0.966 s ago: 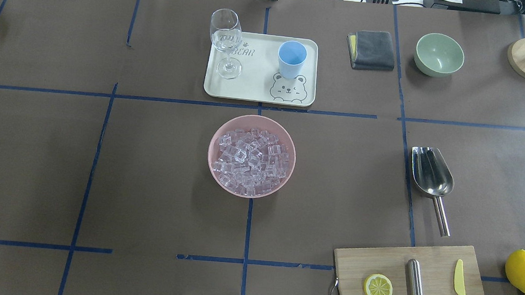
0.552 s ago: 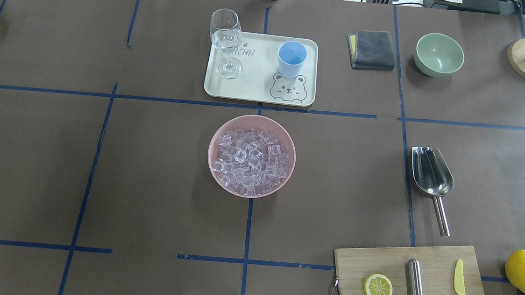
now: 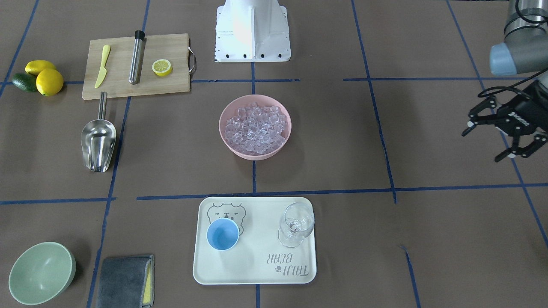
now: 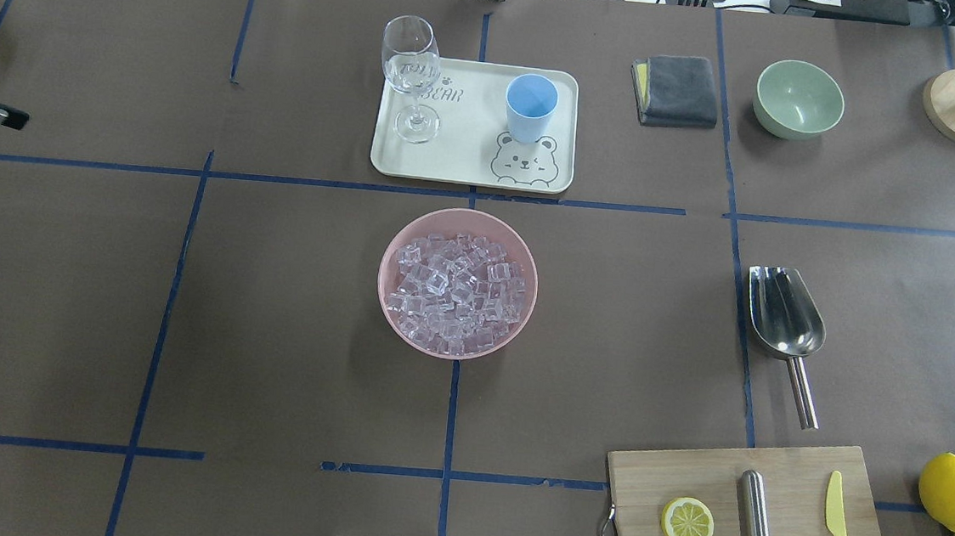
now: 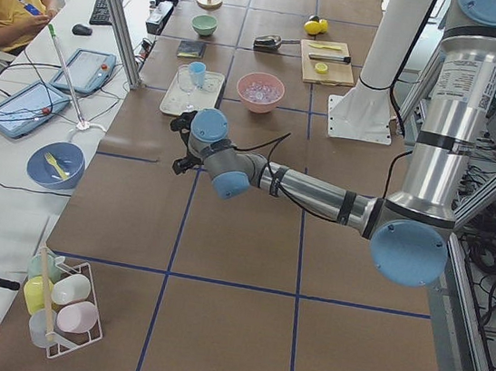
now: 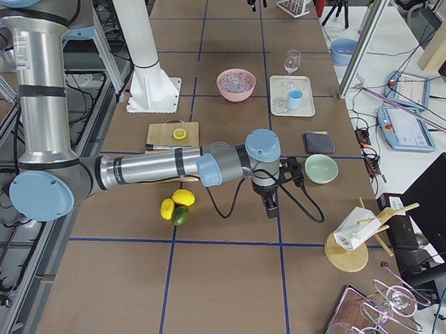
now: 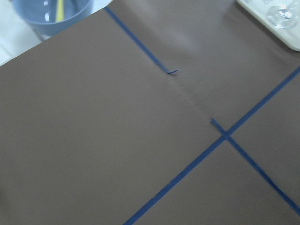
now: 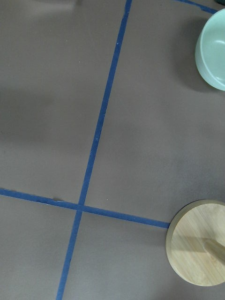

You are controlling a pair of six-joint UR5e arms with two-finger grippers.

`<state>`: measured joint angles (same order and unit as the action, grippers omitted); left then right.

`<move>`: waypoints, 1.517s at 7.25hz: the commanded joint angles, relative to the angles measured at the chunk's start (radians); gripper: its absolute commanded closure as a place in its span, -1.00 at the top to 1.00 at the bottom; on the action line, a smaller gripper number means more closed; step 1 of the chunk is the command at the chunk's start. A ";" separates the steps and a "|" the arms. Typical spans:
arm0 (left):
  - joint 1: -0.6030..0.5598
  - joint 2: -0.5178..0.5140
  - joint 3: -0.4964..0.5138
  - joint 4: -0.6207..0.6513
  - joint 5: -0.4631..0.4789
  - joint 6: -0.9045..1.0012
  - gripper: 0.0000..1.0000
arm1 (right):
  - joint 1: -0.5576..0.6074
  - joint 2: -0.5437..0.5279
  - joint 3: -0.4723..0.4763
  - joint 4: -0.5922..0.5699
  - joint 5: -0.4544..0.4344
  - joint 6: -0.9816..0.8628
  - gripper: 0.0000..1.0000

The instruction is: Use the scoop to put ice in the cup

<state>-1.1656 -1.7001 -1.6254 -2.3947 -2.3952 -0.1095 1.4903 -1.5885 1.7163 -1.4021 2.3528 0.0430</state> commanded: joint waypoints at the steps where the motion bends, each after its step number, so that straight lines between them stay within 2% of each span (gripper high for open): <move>1: 0.137 -0.049 -0.004 -0.095 0.002 -0.007 1.00 | -0.031 0.001 0.012 0.035 0.002 0.023 1.00; 2: 0.206 -0.074 -0.001 -0.136 0.008 -0.006 1.00 | -0.062 0.001 0.035 0.046 0.000 0.052 1.00; 4: 0.342 -0.139 0.013 -0.139 0.216 0.002 1.00 | -0.126 -0.001 0.110 0.046 0.000 0.147 1.00; 6: 0.504 -0.244 0.070 -0.152 0.246 0.001 1.00 | -0.203 -0.001 0.154 0.048 -0.004 0.196 1.00; 7: 0.547 -0.262 0.084 -0.159 0.249 0.001 1.00 | -0.235 -0.001 0.161 0.063 -0.006 0.240 1.00; 9: 0.625 -0.296 0.162 -0.292 0.394 0.002 1.00 | -0.341 -0.004 0.170 0.188 -0.024 0.445 1.00; 11: 0.639 -0.325 0.206 -0.331 0.403 0.002 1.00 | -0.444 -0.043 0.257 0.187 -0.082 0.619 1.00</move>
<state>-0.5386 -2.0082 -1.4426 -2.7007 -2.0069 -0.1077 1.1104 -1.6053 1.9214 -1.2221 2.3099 0.5552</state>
